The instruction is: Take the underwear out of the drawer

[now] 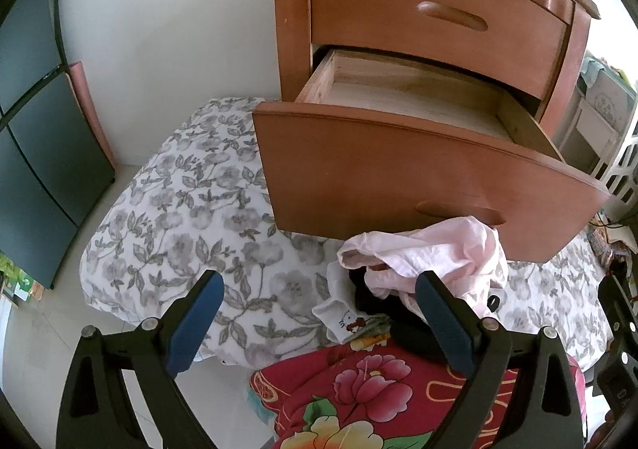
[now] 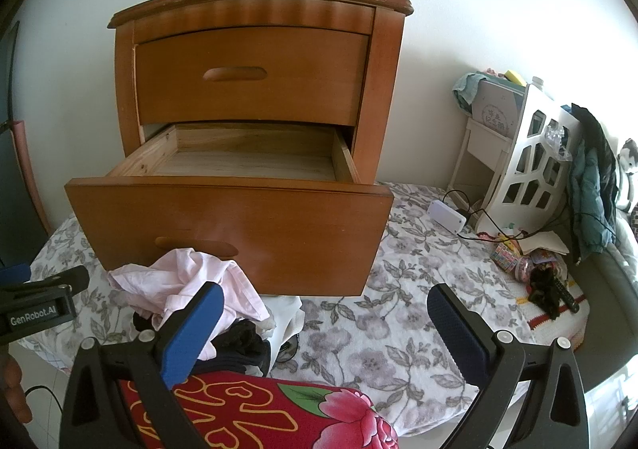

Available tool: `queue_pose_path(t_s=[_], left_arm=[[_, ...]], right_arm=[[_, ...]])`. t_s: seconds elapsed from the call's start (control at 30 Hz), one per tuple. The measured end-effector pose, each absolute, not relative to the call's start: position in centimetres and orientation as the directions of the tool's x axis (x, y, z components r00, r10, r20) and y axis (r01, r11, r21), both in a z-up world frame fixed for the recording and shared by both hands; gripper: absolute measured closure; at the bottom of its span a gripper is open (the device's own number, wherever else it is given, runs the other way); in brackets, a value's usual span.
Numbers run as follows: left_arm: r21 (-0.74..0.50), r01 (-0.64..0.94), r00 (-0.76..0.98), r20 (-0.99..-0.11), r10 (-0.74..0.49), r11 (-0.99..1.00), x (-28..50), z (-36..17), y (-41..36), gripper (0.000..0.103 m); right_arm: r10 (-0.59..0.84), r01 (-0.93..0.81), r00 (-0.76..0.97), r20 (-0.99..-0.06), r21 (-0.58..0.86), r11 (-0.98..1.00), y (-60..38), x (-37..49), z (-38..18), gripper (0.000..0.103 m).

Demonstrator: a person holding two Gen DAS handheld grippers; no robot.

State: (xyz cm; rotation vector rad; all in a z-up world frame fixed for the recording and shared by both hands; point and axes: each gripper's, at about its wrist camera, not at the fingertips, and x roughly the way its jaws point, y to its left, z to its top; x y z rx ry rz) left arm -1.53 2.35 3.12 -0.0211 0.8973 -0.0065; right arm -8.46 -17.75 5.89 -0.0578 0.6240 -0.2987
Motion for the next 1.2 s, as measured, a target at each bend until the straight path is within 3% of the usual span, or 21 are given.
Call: queue_pose_path(t_s=[1.2], left_arm=[[0.002,-0.018,0.587,-0.81,0.012,1.0,-1.39,2.23,2.29,0.006]], right_arm=[[-0.294,0.263,0.771,-0.566,-0.138,0.955,-17.7,-8.54,5.78,0.0]])
